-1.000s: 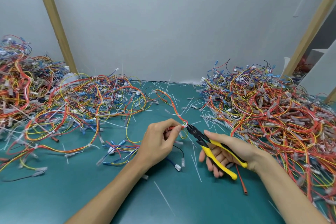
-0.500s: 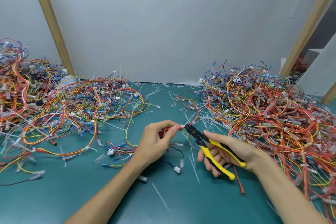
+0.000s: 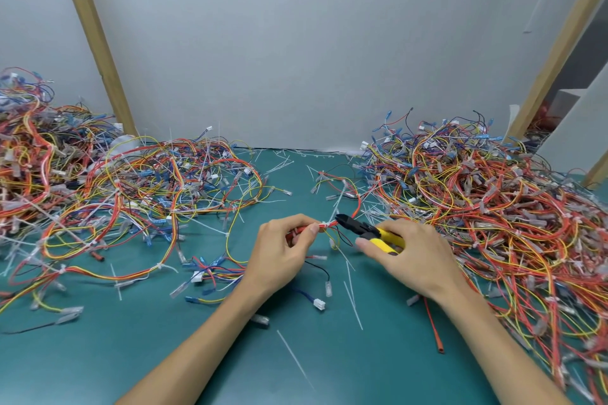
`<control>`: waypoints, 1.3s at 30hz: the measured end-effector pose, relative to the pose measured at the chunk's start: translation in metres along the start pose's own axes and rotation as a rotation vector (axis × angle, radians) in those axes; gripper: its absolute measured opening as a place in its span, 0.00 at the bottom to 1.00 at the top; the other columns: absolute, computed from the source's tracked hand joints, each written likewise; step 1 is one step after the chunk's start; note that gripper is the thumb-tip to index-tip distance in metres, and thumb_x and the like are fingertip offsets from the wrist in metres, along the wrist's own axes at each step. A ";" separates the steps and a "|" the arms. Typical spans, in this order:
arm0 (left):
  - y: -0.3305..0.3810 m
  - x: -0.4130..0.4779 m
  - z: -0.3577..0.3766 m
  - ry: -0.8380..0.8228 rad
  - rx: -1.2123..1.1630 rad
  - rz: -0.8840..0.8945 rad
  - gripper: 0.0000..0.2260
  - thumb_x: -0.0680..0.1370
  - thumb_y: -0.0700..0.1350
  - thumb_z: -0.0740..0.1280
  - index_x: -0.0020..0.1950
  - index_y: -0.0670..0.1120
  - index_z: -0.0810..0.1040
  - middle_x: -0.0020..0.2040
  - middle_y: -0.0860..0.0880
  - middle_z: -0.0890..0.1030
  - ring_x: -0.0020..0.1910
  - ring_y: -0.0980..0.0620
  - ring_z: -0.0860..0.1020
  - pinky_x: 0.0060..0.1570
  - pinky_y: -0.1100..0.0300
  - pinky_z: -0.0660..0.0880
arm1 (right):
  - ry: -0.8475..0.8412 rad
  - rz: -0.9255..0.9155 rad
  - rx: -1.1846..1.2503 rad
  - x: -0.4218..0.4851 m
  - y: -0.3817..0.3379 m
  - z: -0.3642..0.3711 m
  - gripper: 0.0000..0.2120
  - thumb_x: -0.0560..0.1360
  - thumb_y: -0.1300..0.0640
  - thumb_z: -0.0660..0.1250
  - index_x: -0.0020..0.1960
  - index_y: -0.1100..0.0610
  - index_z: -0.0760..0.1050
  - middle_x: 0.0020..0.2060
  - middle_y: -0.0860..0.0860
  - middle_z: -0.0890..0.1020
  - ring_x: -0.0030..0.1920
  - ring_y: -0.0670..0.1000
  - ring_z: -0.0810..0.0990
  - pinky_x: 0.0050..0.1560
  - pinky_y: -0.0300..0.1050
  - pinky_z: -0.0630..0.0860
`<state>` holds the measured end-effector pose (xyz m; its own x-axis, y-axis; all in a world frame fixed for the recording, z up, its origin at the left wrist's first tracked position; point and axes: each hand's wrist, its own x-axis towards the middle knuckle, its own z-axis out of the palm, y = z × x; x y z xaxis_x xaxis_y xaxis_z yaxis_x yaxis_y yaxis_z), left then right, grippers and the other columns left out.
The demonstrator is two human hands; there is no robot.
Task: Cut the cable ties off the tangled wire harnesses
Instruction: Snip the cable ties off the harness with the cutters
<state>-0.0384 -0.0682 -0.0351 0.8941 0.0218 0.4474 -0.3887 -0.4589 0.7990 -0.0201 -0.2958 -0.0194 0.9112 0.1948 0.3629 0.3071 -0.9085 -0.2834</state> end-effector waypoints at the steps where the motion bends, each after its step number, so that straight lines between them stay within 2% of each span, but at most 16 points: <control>1: 0.000 0.000 0.000 0.003 0.013 0.005 0.08 0.79 0.43 0.67 0.44 0.47 0.84 0.27 0.53 0.65 0.27 0.56 0.62 0.28 0.66 0.57 | 0.005 -0.013 0.015 0.000 0.003 0.001 0.24 0.68 0.26 0.59 0.44 0.44 0.78 0.35 0.41 0.77 0.38 0.45 0.74 0.34 0.40 0.67; 4: -0.001 0.001 -0.001 0.008 0.049 0.029 0.07 0.79 0.43 0.67 0.44 0.47 0.84 0.27 0.53 0.63 0.27 0.55 0.61 0.28 0.66 0.56 | 0.030 -0.046 0.053 0.000 0.007 0.003 0.24 0.68 0.27 0.63 0.52 0.43 0.80 0.41 0.39 0.79 0.42 0.42 0.74 0.38 0.41 0.68; 7: 0.000 0.000 -0.001 0.007 0.057 0.053 0.07 0.79 0.42 0.67 0.43 0.46 0.84 0.26 0.54 0.62 0.27 0.55 0.60 0.27 0.66 0.56 | 0.055 -0.065 0.043 -0.001 0.007 0.005 0.26 0.67 0.27 0.63 0.55 0.43 0.80 0.44 0.38 0.78 0.44 0.41 0.73 0.40 0.41 0.69; 11: -0.001 0.000 -0.001 0.010 0.078 0.076 0.08 0.79 0.42 0.67 0.42 0.48 0.83 0.25 0.54 0.62 0.27 0.55 0.61 0.27 0.67 0.57 | 0.056 -0.086 0.036 -0.002 0.005 0.006 0.25 0.67 0.27 0.64 0.54 0.43 0.80 0.43 0.40 0.79 0.44 0.43 0.74 0.42 0.44 0.74; 15: -0.002 0.001 -0.002 0.012 0.106 0.087 0.07 0.79 0.42 0.67 0.43 0.47 0.83 0.25 0.54 0.62 0.26 0.55 0.62 0.27 0.67 0.58 | 0.104 -0.118 0.022 -0.003 0.004 0.007 0.25 0.67 0.27 0.65 0.52 0.43 0.81 0.42 0.39 0.79 0.44 0.43 0.75 0.39 0.42 0.72; 19: -0.004 0.001 -0.002 0.016 0.124 0.100 0.07 0.79 0.42 0.67 0.43 0.47 0.84 0.24 0.54 0.62 0.26 0.55 0.62 0.27 0.68 0.58 | 0.130 -0.117 0.017 -0.003 0.003 0.009 0.22 0.67 0.30 0.68 0.51 0.44 0.82 0.41 0.41 0.80 0.44 0.45 0.78 0.38 0.44 0.75; 22: -0.005 0.002 -0.002 0.024 0.135 0.106 0.07 0.79 0.42 0.67 0.43 0.47 0.84 0.25 0.53 0.62 0.27 0.54 0.62 0.28 0.67 0.59 | 0.122 -0.109 0.028 -0.003 0.002 0.010 0.23 0.67 0.28 0.65 0.50 0.44 0.81 0.42 0.41 0.81 0.45 0.45 0.78 0.40 0.46 0.76; 28: -0.008 0.002 -0.002 0.022 0.176 0.127 0.06 0.79 0.43 0.67 0.44 0.48 0.83 0.25 0.53 0.64 0.27 0.54 0.64 0.29 0.68 0.59 | 0.110 -0.111 0.059 -0.004 0.002 0.011 0.25 0.67 0.27 0.64 0.50 0.44 0.81 0.40 0.41 0.79 0.43 0.43 0.76 0.40 0.45 0.75; 35: -0.010 0.001 -0.002 0.004 0.234 0.138 0.06 0.78 0.44 0.67 0.47 0.51 0.84 0.28 0.54 0.71 0.29 0.56 0.69 0.32 0.63 0.63 | 0.115 -0.109 0.064 -0.005 0.000 0.014 0.21 0.68 0.30 0.68 0.50 0.45 0.81 0.40 0.42 0.80 0.44 0.47 0.78 0.40 0.45 0.74; 39: -0.009 0.001 -0.002 -0.011 0.208 0.124 0.06 0.78 0.41 0.68 0.46 0.49 0.84 0.26 0.54 0.68 0.28 0.55 0.66 0.31 0.65 0.62 | 0.122 -0.117 0.065 -0.006 -0.002 0.015 0.20 0.67 0.31 0.69 0.48 0.45 0.81 0.39 0.42 0.79 0.43 0.47 0.77 0.38 0.44 0.71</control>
<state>-0.0341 -0.0623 -0.0409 0.8452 -0.0547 0.5317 -0.4421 -0.6306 0.6379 -0.0223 -0.2897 -0.0342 0.8294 0.2483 0.5004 0.4299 -0.8557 -0.2880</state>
